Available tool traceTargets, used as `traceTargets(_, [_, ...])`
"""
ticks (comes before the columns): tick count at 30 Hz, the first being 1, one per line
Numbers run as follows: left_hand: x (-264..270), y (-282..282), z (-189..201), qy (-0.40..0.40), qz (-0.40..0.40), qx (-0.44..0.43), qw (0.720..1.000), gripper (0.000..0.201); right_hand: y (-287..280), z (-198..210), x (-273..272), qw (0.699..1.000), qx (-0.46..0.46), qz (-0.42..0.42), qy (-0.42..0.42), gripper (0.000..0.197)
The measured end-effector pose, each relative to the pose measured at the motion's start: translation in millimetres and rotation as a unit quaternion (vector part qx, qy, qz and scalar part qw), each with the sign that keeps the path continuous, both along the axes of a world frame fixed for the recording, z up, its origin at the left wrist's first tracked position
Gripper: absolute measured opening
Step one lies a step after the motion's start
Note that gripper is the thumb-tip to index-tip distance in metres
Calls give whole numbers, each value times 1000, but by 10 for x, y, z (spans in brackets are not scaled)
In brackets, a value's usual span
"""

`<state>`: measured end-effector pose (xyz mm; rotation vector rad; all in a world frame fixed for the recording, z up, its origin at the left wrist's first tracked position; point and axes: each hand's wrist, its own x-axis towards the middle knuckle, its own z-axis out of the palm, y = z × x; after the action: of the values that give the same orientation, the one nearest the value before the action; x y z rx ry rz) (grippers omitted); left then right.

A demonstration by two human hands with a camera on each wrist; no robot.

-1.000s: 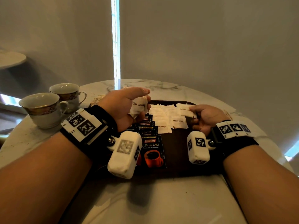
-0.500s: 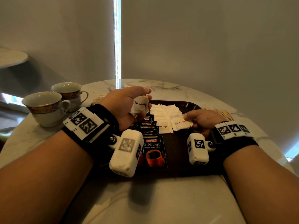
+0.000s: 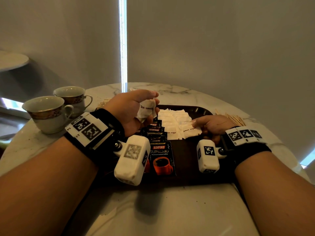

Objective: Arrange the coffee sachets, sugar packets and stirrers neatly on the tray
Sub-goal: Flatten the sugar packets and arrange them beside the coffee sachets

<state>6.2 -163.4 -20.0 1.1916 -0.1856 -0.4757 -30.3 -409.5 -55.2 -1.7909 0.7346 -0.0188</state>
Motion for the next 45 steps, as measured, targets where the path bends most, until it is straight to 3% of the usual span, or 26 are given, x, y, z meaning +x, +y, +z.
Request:
traceTargets(6, [2,-3,3,7,-4,-8,1000,14,-28,-21,12,999,-31,22,9,11])
traceTargets(11, [-5,4,9,5,-4,-8,1000,14,-24,-11,27,998,-39,41,20,16])
traceTargets(15, [-4,6,18,5,-11,-8,1000,14,-30,-32,42,999,-25,10,23,12])
traceTargets(20, [6,5,11,7,-7,-6,1000,17,-22,-72,62,995,84,-39,-43,13])
traceTargets(34, [17,8,6,4,-14,-4,1000,17,8,-84,73,990,124,-37,-53,17])
traceTargets(40, [27,6,3,6,-15,-12,1000,16,-8,-101,149,983,89,-101,-127,18])
traceTargets(45, [40,4,-7,10,-10,-9,1000,16,49,-47,153,966,188,-51,-169,45])
